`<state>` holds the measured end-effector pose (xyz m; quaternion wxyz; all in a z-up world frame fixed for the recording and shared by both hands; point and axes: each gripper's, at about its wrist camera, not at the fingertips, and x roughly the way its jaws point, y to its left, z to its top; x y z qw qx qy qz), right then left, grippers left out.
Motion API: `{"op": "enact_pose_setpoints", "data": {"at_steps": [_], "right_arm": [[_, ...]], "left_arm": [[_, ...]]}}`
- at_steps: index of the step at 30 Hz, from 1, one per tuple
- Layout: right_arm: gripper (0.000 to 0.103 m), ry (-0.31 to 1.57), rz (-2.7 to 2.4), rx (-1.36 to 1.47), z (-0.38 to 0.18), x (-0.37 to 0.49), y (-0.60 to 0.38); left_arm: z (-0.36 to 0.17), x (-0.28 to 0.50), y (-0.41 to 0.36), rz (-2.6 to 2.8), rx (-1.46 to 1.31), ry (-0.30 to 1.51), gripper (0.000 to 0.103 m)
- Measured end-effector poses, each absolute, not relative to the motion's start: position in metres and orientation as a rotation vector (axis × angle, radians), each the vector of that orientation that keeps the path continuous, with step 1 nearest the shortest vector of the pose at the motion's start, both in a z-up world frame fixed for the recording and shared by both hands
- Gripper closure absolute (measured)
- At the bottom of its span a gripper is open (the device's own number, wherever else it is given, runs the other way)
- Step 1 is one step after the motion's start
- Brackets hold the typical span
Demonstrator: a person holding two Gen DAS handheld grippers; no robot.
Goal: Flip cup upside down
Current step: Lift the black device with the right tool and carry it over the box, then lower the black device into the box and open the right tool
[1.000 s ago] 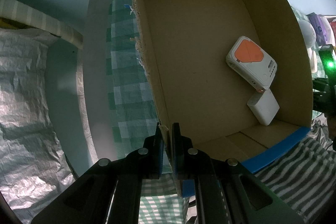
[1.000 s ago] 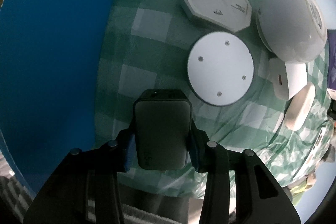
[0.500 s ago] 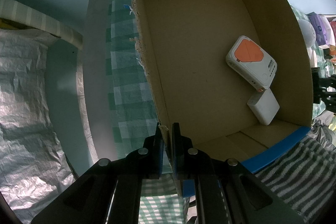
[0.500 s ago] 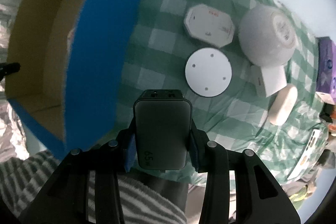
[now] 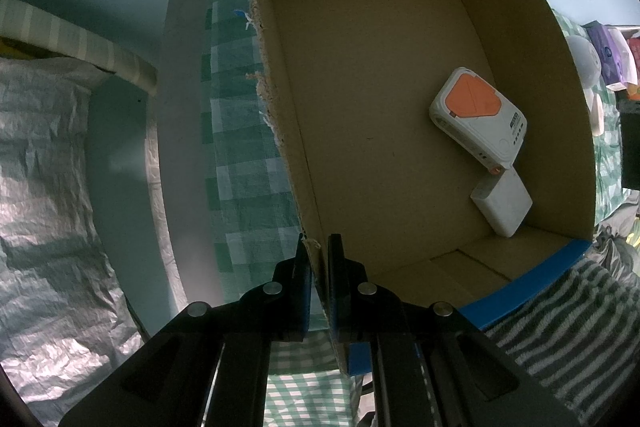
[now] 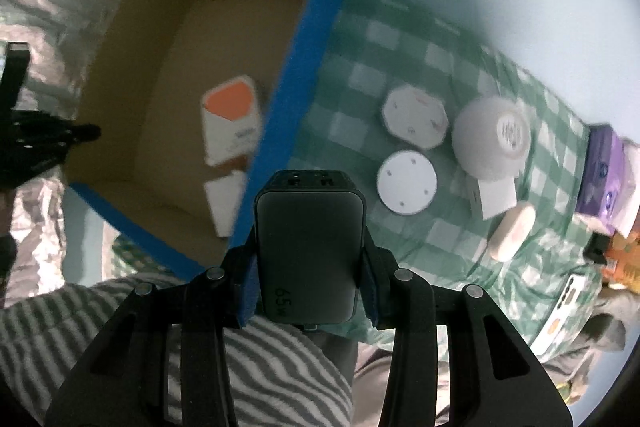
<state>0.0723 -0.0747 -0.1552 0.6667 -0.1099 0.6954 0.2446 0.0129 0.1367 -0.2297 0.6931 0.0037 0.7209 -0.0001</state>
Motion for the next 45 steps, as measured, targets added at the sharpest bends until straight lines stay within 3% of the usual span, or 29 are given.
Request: {"op": "enact_pose_setpoints", "data": {"at_steps": [9,25,33,43,45], "right_arm": [[0.063,1.534,0.671,-0.321,-0.137,0.075,-0.019],[0.063,1.643,0.743,-0.493,-0.21,0.046,0.039],[0.062,1.666,0.725,-0.483,-0.219,0.047,0.037],[0.058,1.581,0.712,-0.492,-0.192,0.048,0.034],[0.049,1.563,0.706,-0.503,-0.187,0.048,0.033]], "left_arm": [[-0.229,0.014,0.136,0.002,0.005,1.61,0.097],[-0.226,0.012,0.135,0.002,-0.001,1.605,0.097],[-0.226,0.011,0.135,0.003,0.0,1.604,0.097],[-0.224,0.012,0.137,0.003,-0.005,1.603,0.097],[-0.224,0.012,0.137,0.003,0.0,1.603,0.097]]}}
